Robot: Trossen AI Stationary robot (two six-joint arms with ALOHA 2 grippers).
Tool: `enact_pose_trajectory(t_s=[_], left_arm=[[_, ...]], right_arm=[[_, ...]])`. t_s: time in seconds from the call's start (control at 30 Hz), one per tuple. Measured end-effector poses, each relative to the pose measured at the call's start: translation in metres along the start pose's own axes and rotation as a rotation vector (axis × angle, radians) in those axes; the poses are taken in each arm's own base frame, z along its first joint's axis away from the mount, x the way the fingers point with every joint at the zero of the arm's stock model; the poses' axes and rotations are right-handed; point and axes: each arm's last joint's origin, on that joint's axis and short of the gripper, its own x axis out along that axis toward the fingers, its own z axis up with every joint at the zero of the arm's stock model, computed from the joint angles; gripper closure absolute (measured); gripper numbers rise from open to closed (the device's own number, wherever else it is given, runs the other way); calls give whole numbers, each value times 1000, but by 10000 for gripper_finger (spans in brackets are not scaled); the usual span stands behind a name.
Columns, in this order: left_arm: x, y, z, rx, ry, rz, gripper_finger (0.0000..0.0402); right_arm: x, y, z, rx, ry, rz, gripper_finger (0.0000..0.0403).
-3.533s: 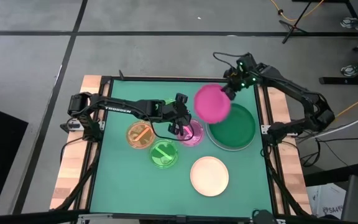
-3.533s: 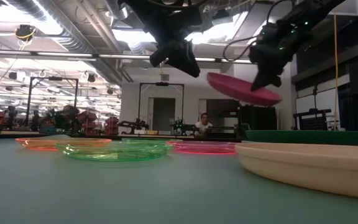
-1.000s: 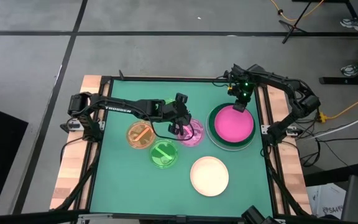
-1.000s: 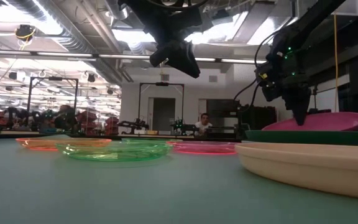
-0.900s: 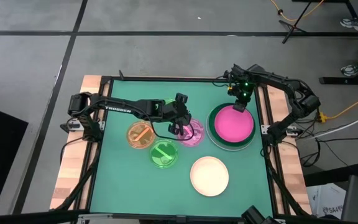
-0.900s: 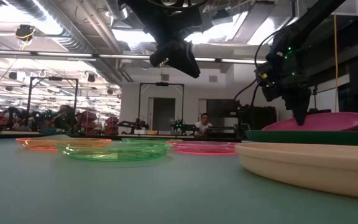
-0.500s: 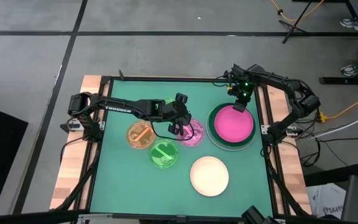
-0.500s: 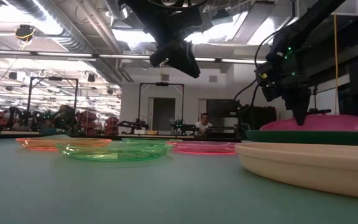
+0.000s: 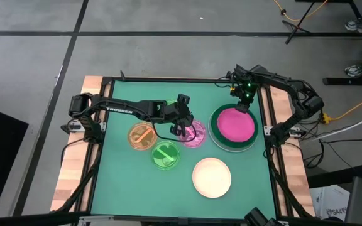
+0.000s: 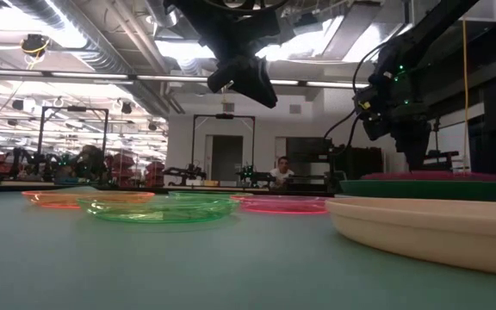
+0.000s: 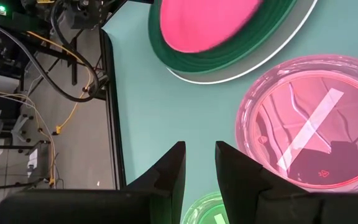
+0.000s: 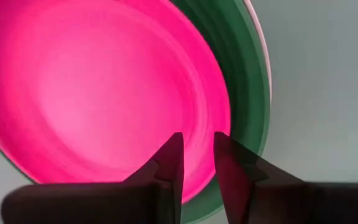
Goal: Stack plastic plates
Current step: Stack the white plate on top of the pink plate
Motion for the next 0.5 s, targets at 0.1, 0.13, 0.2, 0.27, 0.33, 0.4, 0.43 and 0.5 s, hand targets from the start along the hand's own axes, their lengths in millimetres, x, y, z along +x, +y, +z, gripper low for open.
enact_pose_trajectory(t_s=[0.1, 0.13, 0.2, 0.27, 0.33, 0.4, 0.43, 0.5], left_arm=[[0, 0, 0, -1, 0, 0, 321], [0, 0, 0, -1, 0, 0, 321], [0, 0, 0, -3, 0, 0, 321], [0, 0, 0, -7, 0, 0, 321], [0, 0, 0, -24, 0, 0, 321], [0, 0, 0, -34, 2, 0, 321], [0, 0, -1, -40, 3, -1, 321], [1, 1, -2, -52, 6, -1, 321]], right_arm=[[0, 0, 0, 11, 0, 0, 330], [0, 0, 0, 19, 0, 0, 330], [0, 0, 0, 23, -1, 0, 330], [0, 0, 0, 23, -1, -1, 330], [0, 0, 0, 23, -3, -1, 330], [0, 0, 0, 22, -6, -3, 331], [0, 0, 1, 21, -9, -4, 331], [0, 2, 3, 7, -15, -11, 331]])
